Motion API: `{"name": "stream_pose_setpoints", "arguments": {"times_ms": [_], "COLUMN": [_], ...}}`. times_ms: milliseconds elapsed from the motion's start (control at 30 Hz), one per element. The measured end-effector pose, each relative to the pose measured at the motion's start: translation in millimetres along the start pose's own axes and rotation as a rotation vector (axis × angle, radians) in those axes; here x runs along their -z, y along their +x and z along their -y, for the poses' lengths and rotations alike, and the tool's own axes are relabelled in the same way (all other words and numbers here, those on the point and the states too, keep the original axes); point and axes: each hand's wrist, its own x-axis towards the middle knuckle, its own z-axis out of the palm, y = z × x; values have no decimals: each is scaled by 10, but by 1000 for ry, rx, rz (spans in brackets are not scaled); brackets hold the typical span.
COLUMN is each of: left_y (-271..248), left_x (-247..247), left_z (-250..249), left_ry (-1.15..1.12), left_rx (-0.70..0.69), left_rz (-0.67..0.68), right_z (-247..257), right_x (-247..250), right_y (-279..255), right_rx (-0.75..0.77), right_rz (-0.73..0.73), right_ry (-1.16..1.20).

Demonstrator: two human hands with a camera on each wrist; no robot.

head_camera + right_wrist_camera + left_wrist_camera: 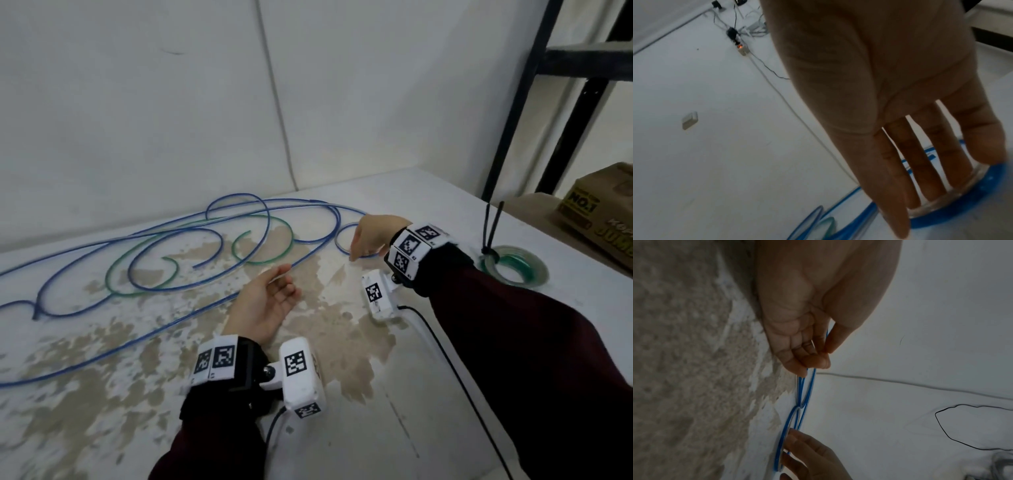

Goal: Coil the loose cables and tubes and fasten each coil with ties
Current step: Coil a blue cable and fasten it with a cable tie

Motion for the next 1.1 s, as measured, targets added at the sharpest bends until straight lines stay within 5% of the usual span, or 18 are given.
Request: {"name": "stream_pose_setpoints", "arguments": {"times_ms": [167, 400, 533, 700, 867, 1000, 1100], "left_y": [-15, -136, -236, -432, -516, -594, -653], "left_x": [-7, -49, -67, -176, -120, -48, 24], "left_z": [-21, -94, -229, -537, -952, -1301, -1490], "left_ry": [28, 198, 423, 441, 608, 869, 861], "left_rx": [6, -54, -248, -420, -560, -677, -714], "left_rz": [15, 73, 142, 313, 311, 243, 221], "right_z": [-2, 248, 448, 670, 908, 1105, 1223], "right_x": [31, 267, 384, 404, 390, 429, 409], "right_y": [-89, -772, -1087, -1017, -806, -692, -635], "right_rx": [90, 453, 604, 641, 638, 624, 622], "right_rz": [91, 5, 65, -169, -370, -394, -348], "right_ry": [-89, 218, 231, 337, 736, 1076, 1159]}}
